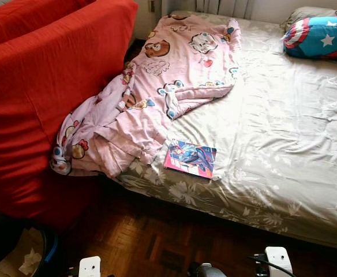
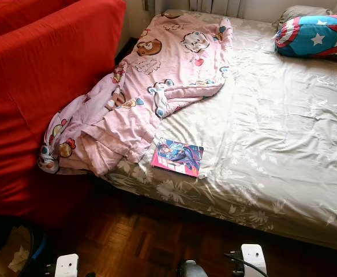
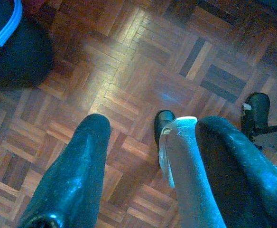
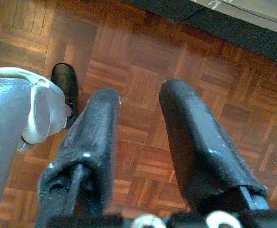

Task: Clean up the room

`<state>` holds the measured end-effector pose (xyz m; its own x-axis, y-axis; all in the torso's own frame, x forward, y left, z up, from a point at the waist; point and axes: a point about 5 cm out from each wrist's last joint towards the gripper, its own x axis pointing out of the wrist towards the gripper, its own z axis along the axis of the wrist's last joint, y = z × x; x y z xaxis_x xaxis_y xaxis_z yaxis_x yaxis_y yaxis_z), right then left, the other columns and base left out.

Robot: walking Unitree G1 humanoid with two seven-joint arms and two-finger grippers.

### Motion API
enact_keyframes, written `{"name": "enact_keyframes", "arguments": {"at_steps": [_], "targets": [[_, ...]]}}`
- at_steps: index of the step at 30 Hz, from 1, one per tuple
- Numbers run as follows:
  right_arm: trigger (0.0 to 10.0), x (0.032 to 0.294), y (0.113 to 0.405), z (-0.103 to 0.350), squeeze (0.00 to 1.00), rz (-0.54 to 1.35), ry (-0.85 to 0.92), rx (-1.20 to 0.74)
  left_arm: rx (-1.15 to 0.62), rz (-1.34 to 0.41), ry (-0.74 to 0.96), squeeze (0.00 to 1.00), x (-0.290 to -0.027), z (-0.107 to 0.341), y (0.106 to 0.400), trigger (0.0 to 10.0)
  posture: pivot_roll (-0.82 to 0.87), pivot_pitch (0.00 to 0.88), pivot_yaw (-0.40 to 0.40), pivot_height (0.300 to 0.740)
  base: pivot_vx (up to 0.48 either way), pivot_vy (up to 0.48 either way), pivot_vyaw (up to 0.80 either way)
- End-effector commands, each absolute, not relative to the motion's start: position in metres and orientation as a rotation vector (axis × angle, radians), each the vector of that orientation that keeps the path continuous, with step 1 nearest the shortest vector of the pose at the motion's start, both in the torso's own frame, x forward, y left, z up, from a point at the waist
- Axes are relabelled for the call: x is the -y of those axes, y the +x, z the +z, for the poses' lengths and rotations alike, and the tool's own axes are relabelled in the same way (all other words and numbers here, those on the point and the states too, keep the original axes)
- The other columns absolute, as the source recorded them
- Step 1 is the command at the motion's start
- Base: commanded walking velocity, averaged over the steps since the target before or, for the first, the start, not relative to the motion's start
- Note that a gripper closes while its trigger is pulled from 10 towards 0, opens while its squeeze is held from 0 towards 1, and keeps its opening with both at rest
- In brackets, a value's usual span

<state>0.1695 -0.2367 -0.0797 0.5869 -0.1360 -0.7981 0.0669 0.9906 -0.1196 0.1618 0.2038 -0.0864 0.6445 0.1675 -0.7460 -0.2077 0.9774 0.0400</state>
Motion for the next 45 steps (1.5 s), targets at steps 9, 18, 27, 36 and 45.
{"name": "enact_keyframes", "arguments": {"at_steps": [9,18,27,36,45], "targets": [[10.0,0.1622,0.1829,-0.0860,0.00,-0.012,0.112,-0.935,-0.914,0.213,-0.043,0.00,-0.2256,-0.0818,0.1713,10.0,-0.01,0.000,0.047,0.723,0.000,0.000,0.00],[10.0,0.1619,0.1827,-0.0863,0.00,-0.003,0.090,-0.943,-0.915,0.211,-0.040,0.00,-0.2262,-0.0817,0.1711,10.0,-0.02,0.000,0.053,0.723,0.000,0.000,0.00],[10.0,0.1619,0.1827,-0.0863,0.00,-0.003,0.090,-0.943,-0.915,0.211,-0.040,0.00,-0.2262,-0.0817,0.1711,10.0,-0.02,0.000,0.053,0.723,0.000,0.000,0.00],[10.0,0.1619,0.1827,-0.0863,0.00,-0.003,0.090,-0.943,-0.915,0.211,-0.040,0.00,-0.2262,-0.0817,0.1711,10.0,-0.02,0.000,0.053,0.723,0.000,0.000,0.00],[10.0,0.1595,0.1822,-0.0865,0.00,0.001,0.099,-0.938,-0.912,0.213,-0.035,0.00,-0.2281,-0.0814,0.1706,10.0,-0.01,0.000,0.062,0.723,0.000,0.000,0.00]]}}
